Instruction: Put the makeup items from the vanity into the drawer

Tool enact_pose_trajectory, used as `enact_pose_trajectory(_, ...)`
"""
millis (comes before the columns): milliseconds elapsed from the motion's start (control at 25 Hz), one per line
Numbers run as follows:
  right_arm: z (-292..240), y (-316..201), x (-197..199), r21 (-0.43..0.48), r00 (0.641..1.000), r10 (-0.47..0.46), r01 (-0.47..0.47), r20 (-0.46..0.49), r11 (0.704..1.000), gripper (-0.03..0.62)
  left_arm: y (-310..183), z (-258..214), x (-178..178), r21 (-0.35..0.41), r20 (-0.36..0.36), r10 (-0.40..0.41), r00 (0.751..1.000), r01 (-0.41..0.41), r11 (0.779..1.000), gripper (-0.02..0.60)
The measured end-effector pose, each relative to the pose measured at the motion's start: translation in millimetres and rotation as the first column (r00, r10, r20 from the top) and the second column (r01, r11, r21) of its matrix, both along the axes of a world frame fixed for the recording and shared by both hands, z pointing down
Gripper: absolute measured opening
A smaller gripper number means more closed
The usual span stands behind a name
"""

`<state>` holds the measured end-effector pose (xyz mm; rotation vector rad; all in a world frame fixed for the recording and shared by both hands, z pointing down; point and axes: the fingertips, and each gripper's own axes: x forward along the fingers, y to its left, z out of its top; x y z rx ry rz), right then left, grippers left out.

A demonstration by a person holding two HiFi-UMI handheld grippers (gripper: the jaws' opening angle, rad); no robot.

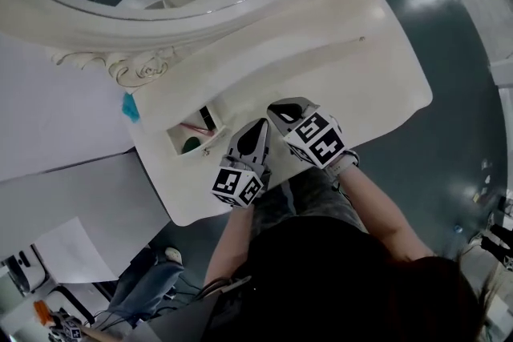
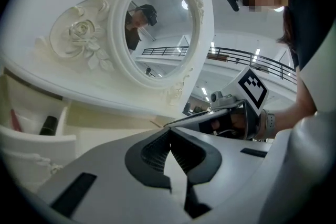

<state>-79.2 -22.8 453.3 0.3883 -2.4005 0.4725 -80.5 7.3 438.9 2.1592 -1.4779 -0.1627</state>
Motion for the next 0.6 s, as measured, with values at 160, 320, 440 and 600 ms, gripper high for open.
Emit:
enact_pose_trajectory(160,5,-9,23,-0.006,0.998,0.06,-0.06,0.002,0.998,0.021,-10,5,22,-0.007,-0.003,0.059,0.998,-0.059,0.998,0.013)
enact_pose_trajectory(320,11,-17,45,-0.016,0.993,0.114,-0.114,0.005,0.993,0.021,-19,13,44,-0.02,-0.005,0.113,0.994,-0.113,0.993,0.014)
enact_pose_trajectory(440,15,-23,61,-0.023,0.989,0.151,-0.151,0.004,0.988,0.021,-26,16,59,-0.027,-0.011,0.143,0.99,-0.144,0.989,0.012)
enact_pose_trajectory(600,20,-33,80,-0.023,0.978,0.207,-0.207,0.005,0.978,0.021,-35,20,75,-0.035,-0.015,0.189,0.982,-0.189,0.981,0.014)
